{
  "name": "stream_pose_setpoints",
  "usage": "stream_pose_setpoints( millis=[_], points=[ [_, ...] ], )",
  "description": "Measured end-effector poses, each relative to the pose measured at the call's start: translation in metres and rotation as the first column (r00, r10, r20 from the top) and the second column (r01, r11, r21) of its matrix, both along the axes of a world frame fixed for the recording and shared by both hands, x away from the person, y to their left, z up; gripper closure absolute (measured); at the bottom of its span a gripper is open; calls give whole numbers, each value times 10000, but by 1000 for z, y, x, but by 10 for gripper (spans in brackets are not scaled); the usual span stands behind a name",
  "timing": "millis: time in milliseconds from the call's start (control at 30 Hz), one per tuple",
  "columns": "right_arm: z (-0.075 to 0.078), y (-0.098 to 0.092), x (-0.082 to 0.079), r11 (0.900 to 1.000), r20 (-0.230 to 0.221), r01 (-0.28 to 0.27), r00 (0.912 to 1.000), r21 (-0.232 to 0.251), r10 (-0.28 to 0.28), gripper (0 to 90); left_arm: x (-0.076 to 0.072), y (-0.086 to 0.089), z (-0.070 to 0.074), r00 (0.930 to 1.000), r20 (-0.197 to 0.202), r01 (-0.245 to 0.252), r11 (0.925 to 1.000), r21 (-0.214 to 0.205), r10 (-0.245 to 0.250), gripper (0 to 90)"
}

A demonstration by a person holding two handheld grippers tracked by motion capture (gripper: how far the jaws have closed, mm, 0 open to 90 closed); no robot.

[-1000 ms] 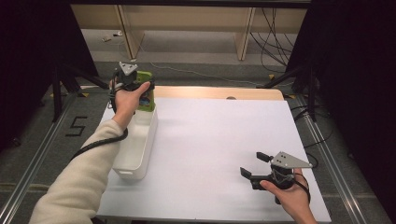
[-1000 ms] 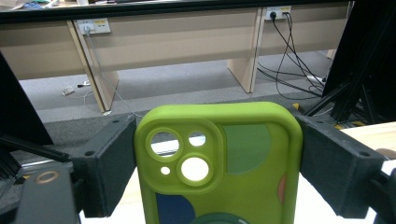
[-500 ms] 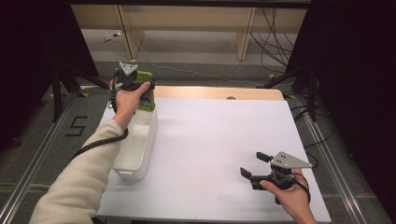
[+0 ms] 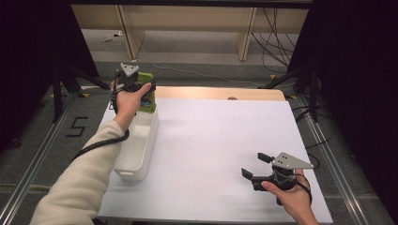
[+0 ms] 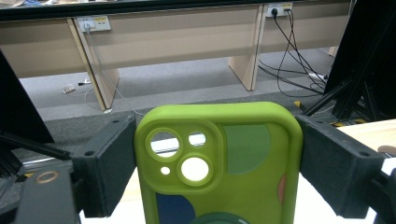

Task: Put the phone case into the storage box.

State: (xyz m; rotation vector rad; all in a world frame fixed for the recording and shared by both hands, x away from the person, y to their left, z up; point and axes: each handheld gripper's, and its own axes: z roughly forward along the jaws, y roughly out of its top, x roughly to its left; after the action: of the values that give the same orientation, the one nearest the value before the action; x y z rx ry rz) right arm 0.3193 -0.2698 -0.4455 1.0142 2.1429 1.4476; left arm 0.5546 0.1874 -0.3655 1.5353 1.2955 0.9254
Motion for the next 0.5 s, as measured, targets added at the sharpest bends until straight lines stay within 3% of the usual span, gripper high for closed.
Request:
stream_pose_setpoints(
  millis=[500],
  points=[
    [0, 0, 0, 10000, 17, -9, 10000, 21, 9, 131, -1, 0, -3, 10000, -53, 3, 10000, 15, -3, 159]
  ],
)
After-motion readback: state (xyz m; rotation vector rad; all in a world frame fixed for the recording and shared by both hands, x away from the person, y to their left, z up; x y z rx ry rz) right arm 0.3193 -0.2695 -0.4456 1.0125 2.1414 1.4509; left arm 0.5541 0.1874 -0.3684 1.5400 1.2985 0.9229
